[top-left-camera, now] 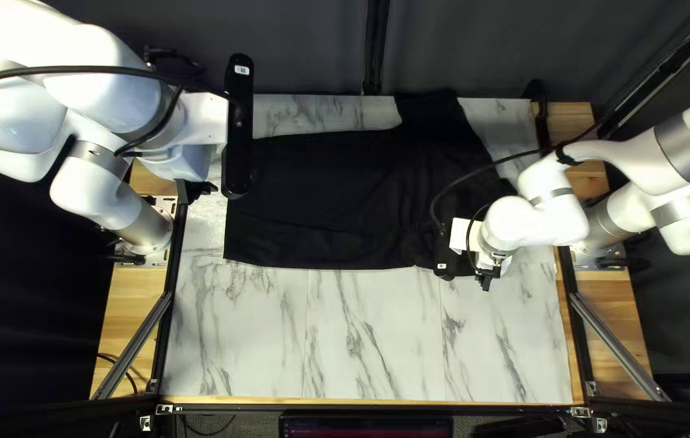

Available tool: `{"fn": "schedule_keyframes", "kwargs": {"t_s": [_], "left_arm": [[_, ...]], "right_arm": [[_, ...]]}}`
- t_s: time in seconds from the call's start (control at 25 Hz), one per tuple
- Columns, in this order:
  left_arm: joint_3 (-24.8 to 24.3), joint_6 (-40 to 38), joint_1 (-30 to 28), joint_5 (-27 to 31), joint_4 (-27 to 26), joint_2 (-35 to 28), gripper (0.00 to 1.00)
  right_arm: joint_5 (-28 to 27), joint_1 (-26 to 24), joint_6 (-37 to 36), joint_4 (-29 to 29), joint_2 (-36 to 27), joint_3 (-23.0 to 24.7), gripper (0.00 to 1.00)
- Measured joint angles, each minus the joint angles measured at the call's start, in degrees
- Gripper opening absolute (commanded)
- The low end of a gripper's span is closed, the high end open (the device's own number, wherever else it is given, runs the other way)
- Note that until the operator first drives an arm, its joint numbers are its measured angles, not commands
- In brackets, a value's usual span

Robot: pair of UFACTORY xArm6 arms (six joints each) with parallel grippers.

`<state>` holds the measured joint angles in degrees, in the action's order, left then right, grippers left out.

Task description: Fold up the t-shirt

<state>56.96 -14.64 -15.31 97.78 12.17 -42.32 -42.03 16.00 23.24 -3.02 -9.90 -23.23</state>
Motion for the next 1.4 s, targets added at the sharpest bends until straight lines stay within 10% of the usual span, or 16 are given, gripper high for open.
{"fn": "schedule_keyframes", "kwargs": {"t_s": [0.32, 1.4], "left_arm": [[0.0, 0.0, 0.0, 0.0, 0.0, 0.0, 1.0], [0.0, 0.0, 0.0, 0.0, 0.0, 0.0, 1.0]], "right_arm": [[-5.63, 0.07, 2.0, 1.77, -3.0, -1.66, 1.0], [1.52, 4.62, 9.16, -1.01, -1.14, 2.6, 1.0]]}}
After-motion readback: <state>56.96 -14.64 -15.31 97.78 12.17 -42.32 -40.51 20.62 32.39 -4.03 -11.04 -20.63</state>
